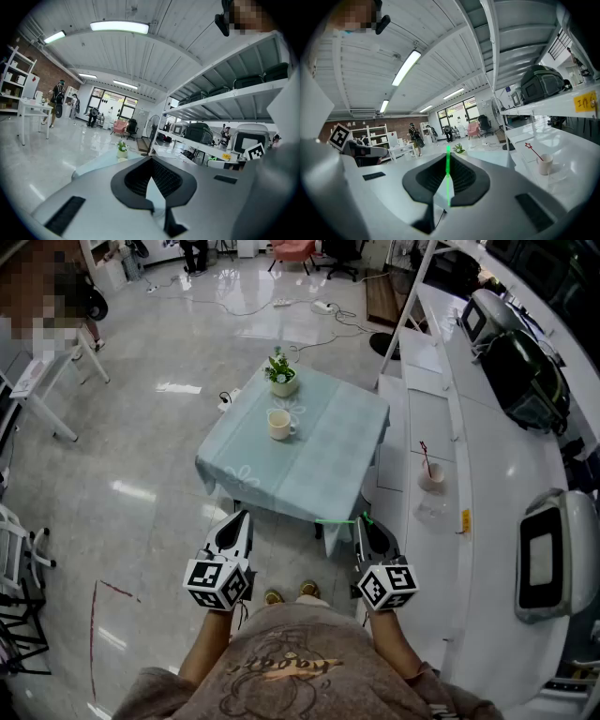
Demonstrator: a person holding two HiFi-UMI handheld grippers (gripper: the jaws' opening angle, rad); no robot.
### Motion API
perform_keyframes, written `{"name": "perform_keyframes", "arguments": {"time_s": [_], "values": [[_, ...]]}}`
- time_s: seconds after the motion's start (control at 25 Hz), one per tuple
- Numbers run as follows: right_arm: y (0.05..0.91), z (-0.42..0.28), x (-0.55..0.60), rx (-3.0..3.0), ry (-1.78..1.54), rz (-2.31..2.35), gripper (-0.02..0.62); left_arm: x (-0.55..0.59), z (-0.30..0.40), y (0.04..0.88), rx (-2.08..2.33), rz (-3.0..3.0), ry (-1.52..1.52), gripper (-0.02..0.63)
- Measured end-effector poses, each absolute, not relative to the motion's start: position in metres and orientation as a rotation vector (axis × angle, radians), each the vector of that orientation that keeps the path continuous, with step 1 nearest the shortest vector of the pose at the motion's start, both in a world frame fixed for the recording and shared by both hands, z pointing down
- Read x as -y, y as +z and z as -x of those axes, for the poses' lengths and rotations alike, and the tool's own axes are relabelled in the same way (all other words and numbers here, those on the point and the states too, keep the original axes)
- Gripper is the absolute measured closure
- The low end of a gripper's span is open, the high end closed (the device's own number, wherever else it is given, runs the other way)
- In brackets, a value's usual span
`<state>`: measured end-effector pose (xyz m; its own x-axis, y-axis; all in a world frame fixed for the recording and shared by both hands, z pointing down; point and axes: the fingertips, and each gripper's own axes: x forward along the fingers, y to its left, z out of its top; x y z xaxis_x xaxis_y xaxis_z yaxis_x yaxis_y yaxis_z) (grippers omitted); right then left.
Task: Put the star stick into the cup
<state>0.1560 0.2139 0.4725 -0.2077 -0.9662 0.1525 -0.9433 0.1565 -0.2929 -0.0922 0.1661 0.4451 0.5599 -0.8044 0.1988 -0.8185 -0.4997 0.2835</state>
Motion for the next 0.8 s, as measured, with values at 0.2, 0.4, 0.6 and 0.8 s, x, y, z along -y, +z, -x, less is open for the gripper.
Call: {"name": "perform_keyframes", "arguments": {"time_s": [0.2, 0.4, 0.6, 0.8], "values": [[0.473, -0.151, -0.212, -2.339, -0.507, 1.931, 0.578, -0.164, 0.096, 0.444, 1.324, -2.46, 0.059, 0.586], [0.469, -0.143, -0.211, -2.309, -0.504, 1.914, 0.577, -0.165, 0.099, 0.445, 1.299, -2.473, 0.072, 0.586], [0.47, -0.127, -0.215, -2.318, -0.468, 1.927, 0.577, -0.168, 0.107, 0.448, 1.261, -2.505, 0.068, 0.586], [0.473, -0.115, -0.218, -2.291, -0.481, 1.967, 0.577, -0.166, 0.119, 0.456, 1.23, -2.506, 0.076, 0.586]]}}
